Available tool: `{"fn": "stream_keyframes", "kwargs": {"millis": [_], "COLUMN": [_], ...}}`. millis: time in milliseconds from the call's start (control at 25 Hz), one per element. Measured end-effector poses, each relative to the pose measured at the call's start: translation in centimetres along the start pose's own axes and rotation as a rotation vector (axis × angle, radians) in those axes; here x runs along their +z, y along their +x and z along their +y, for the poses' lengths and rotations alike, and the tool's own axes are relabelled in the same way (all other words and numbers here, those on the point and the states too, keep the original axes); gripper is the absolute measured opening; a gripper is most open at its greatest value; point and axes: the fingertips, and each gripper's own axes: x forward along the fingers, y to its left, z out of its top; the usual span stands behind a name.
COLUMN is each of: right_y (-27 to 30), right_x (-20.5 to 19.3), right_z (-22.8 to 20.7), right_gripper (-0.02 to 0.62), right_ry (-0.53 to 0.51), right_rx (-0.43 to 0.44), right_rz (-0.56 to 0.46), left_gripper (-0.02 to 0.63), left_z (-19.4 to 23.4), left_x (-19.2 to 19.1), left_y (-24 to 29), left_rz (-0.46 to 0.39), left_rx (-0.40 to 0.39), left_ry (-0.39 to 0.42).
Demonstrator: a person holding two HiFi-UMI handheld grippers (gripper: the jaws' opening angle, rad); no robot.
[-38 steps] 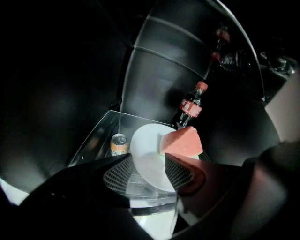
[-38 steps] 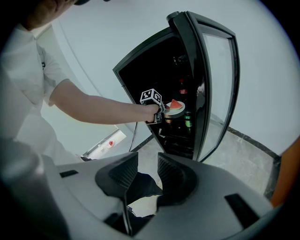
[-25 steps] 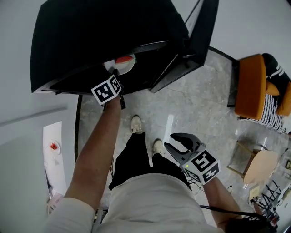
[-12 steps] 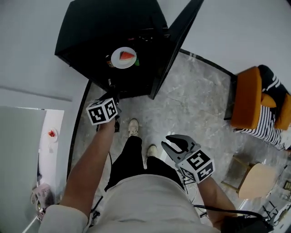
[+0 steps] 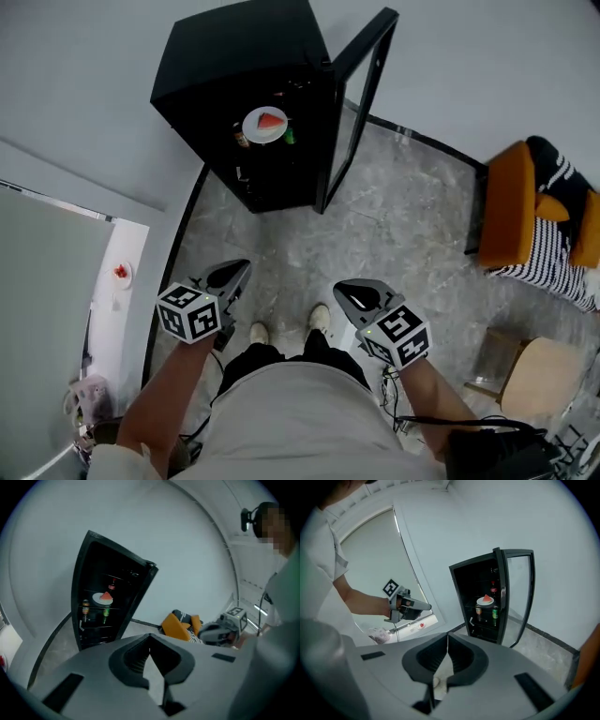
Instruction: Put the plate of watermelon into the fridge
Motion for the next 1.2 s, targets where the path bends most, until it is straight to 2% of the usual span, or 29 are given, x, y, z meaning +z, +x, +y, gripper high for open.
{"fn": "stream_keyframes", "kwargs": {"millis": [120,240,320,440,680,960,1200], "right_y": [-0.1,0.2,0.5,2.3,4.0,4.7,4.4], "right_x": [-0.2,-0.9,-1.1,-0.2,-0.5,-2.6,-3.4], "right_z": [1.9,5.2,7.7,12.0,21.3,29.2,32.7], "right_gripper": [0.018,0.017,0.017,0.017,0.017,0.015,0.014], "right_ry": [-0.012,-0.013,-0.016,-0.045,-0.084,-0.083,-0.122], "right_rx": [-0.016,-0.021,-0.029,-0.023,-0.012,-0.019,-0.047], "right_rz": [-0.01,-0.001,0.001,-0.016,-0.018,-0.02,-0.019], "left_gripper": [0.011,0.011,0.011,0.011,0.011,0.011,0.012], "left_z": [-2.7,-4.7,-5.8,-6.1,-6.7,-5.9,-5.5], "left_x": [-1.7,-3.4,-4.4,-5.2,-8.4,-12.3,-13.6], "left_y": [-3.2,-7.5,-10.1,-14.6,-23.0,-28.3,-30.8], "left_rz": [0.007,-0.004,-0.008,-0.034,-0.054,-0.048,-0.069], "left_rx": [-0.065,-0.114,-0.138,-0.175,-0.222,-0.259,-0.271], "left_ry": [0.046,0.051,0.092,0.149,0.183,0.192,0.194]}}
